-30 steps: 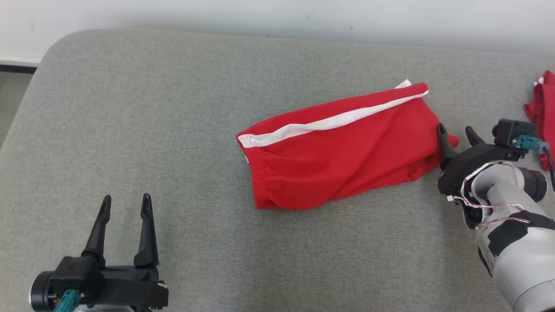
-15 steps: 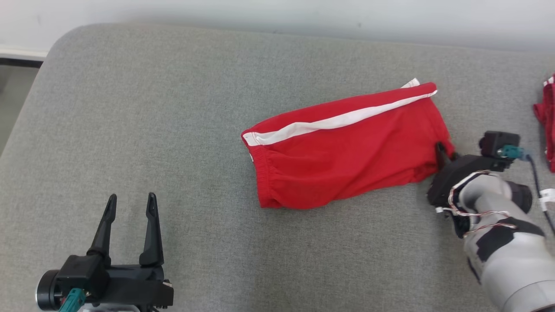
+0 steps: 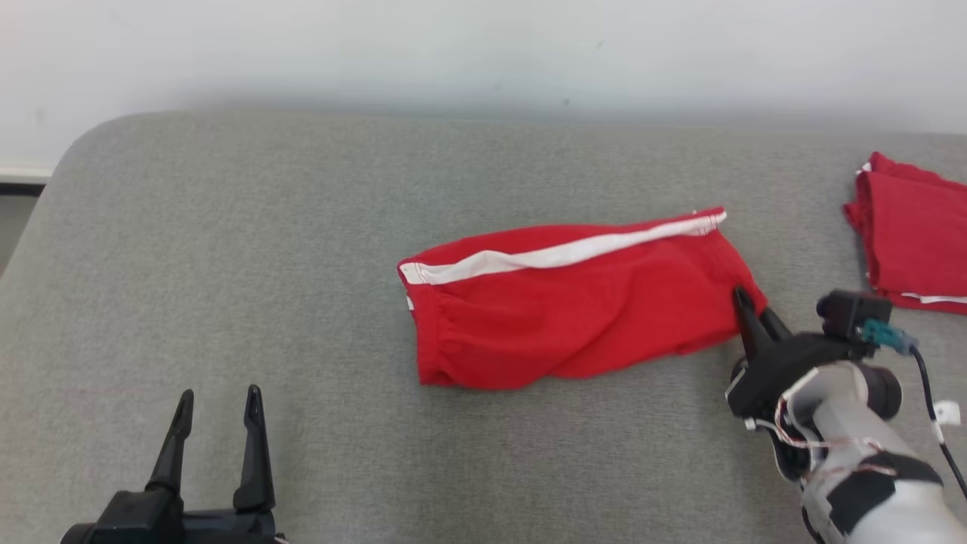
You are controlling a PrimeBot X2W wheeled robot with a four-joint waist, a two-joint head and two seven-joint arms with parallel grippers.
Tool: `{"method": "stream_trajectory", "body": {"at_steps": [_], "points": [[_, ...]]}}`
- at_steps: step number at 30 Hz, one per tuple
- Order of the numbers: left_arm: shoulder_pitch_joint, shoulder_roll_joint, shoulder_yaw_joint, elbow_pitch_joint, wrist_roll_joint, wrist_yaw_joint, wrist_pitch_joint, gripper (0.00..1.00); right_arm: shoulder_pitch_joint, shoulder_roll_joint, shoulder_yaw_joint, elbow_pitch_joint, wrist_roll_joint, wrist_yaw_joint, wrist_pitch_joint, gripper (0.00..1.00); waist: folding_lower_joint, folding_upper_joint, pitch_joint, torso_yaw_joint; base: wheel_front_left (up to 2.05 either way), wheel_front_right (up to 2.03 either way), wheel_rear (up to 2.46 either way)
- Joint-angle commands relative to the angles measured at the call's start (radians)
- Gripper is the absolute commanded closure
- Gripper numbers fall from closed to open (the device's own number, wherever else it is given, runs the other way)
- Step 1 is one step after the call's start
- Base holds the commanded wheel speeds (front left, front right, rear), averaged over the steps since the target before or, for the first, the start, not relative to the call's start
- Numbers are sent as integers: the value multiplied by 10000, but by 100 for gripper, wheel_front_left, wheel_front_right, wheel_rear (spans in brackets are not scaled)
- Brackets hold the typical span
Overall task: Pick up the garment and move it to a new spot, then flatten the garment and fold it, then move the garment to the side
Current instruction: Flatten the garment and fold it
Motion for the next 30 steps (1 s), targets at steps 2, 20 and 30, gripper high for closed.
{"method": "stream_trajectory", "body": {"at_steps": [2,20,30], "points": [[249,-12,-24,-113,91,13,-27,0,1058,-320,-20,-850,549,-26,96,100,1,0,-353,-445,0,0,0],[543,-22,-164,-385,407,14,-27,0,3969,-712,-1864,-3526,-117,-26,1201,0,1,0,-600,-592,0,0,0],[542,-22,-284,-468,574,14,-27,0,3032,-519,-2880,-3403,-2328,-26,2606,0,1,0,-559,-360,0,0,0]]}}
